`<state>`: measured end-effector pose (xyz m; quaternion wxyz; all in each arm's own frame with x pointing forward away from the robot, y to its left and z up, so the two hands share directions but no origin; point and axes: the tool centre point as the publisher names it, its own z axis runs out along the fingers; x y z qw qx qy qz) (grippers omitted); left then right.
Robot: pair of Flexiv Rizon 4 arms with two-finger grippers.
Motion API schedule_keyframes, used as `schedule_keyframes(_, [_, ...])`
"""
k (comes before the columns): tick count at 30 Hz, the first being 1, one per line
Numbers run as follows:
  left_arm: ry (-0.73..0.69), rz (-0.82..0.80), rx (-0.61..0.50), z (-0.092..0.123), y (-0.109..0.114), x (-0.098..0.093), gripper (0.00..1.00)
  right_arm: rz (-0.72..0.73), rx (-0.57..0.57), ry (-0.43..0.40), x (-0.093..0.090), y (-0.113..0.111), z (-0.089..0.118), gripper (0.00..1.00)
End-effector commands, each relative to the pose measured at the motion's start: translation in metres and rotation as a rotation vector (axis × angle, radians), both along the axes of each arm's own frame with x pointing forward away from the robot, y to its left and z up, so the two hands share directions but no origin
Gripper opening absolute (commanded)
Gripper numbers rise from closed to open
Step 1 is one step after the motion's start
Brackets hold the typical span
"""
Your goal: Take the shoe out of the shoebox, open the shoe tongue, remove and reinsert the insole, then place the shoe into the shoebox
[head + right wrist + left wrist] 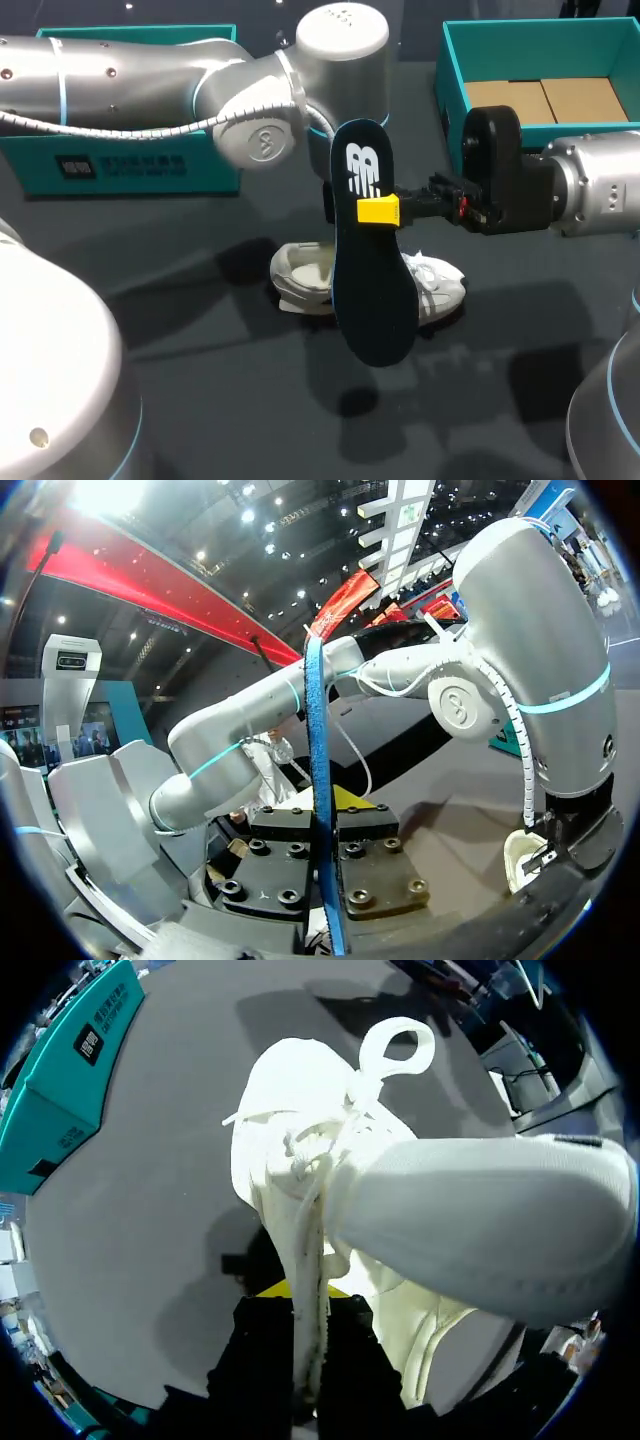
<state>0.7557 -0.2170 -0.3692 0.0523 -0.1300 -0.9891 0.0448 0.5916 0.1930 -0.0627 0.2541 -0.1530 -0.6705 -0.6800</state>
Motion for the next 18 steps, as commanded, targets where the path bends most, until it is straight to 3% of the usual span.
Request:
schedule_keyframes(1, [0.02,-0.124,0.003,0.02,0.006,-0.001,0.0,-0.002,-0.002,0.001,-0.001,0.002,-0.001,0.0])
schedule_keyframes(3, [0.002,-0.31,0.006,0.031,0.004,-0.009,0.0,-0.002,-0.002,0.001,-0.001,0.002,-0.001,0.0])
schedule_keyframes(5, [-0.113,-0.381,0.045,0.041,0.005,-0.014,0.0,-0.002,-0.002,0.001,-0.001,0.002,-0.001,0.0])
schedule_keyframes(18, [-0.113,-0.381,0.045,0.041,0.005,-0.014,0.0,-0.002,-0.002,0.001,-0.001,0.002,-0.001,0.0])
